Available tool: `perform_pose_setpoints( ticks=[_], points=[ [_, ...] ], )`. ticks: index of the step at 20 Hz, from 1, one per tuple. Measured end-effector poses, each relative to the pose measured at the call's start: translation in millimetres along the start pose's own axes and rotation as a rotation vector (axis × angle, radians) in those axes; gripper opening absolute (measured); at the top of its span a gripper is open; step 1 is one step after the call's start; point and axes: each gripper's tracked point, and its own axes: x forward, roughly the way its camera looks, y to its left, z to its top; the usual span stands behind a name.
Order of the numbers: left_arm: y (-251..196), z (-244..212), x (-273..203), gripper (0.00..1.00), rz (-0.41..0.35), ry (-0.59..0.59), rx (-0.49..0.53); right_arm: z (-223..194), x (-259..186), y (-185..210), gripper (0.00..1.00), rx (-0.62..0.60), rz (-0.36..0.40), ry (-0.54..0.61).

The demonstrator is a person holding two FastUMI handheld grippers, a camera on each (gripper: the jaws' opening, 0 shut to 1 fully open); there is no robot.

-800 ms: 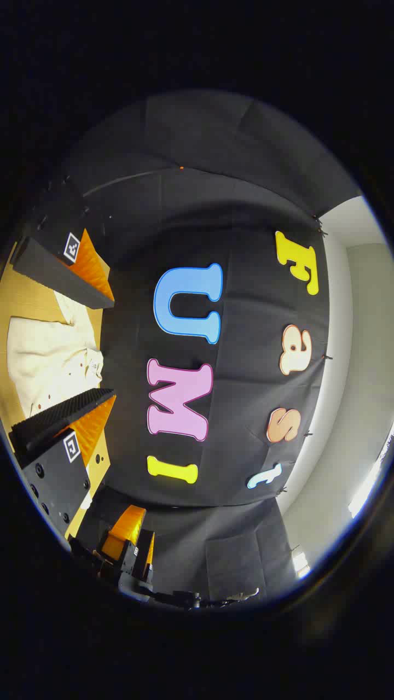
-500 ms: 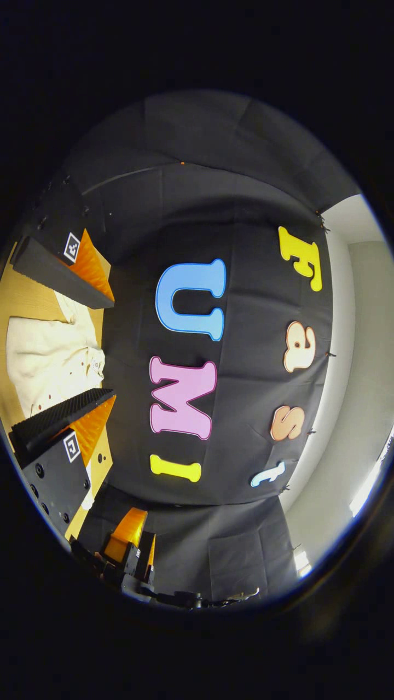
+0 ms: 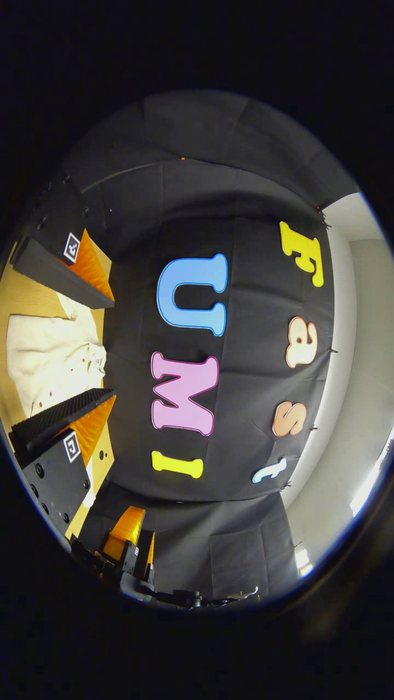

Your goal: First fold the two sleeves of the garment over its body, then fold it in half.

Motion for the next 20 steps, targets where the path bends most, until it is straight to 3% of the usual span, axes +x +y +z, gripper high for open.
perform_pose_setpoints(
  ticks=[12,20],
  points=[
    [-1.1,-5.9,0.1,0.95,0.010,0.015,0.020,-52.8,38.6,-43.0,0.96,-0.013,-0.032,0.165],
    [-16.5,-21.5,20.0,0.95,0.014,0.067,-0.016,-121.9,92.3,-145.1,0.96,0.048,-0.203,0.359]
  ],
)
